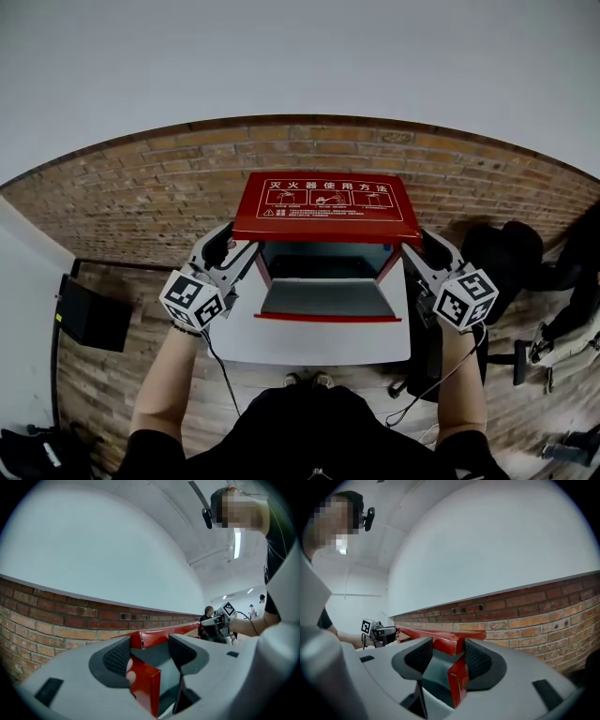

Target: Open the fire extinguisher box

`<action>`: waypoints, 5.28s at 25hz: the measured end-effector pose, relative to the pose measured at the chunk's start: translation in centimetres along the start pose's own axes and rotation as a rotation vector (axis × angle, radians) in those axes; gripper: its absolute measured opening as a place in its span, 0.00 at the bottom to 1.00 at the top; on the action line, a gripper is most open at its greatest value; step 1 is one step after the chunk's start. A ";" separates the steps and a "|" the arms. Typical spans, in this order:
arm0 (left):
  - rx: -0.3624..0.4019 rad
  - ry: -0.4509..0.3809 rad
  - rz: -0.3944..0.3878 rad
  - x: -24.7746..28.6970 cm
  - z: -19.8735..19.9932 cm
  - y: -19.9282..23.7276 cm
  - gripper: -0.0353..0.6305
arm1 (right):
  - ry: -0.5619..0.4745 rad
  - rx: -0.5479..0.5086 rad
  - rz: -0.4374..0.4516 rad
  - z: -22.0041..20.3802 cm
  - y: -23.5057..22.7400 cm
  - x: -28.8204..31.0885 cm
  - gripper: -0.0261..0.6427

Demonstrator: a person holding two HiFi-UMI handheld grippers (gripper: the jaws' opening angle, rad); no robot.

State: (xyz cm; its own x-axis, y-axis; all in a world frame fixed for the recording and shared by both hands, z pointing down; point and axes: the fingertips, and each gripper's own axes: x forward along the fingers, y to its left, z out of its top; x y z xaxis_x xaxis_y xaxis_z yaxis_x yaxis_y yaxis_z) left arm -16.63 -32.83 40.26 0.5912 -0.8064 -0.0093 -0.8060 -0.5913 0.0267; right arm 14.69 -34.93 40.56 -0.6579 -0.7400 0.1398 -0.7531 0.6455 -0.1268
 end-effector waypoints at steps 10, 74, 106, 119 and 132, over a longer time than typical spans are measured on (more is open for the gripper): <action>0.083 -0.075 0.001 3.2 5.9 2.6 0.50 | -0.074 -0.137 -0.011 7.0 -1.9 2.9 0.37; 0.123 -0.025 0.282 12.6 10.7 13.8 0.29 | -0.137 -0.172 -0.157 15.0 -11.1 12.5 0.17; 0.102 -0.190 0.173 5.6 13.2 6.9 0.13 | -0.317 -0.147 -0.140 16.5 -1.2 4.8 0.07; 0.062 -0.161 0.060 -0.4 10.1 -2.9 0.12 | -0.310 -0.193 -0.013 13.2 9.5 1.5 0.07; 0.026 -0.093 -0.011 -3.4 3.9 -9.0 0.12 | -0.224 -0.135 0.057 5.1 15.0 -0.3 0.07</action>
State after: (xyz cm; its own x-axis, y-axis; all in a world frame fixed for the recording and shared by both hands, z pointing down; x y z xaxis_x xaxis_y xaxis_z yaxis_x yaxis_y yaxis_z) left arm -11.49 -24.80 36.14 0.5960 -0.7964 -0.1024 -0.8006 -0.5992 0.0004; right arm 3.61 -25.94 33.62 -0.6929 -0.7157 -0.0869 -0.7188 0.6952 0.0056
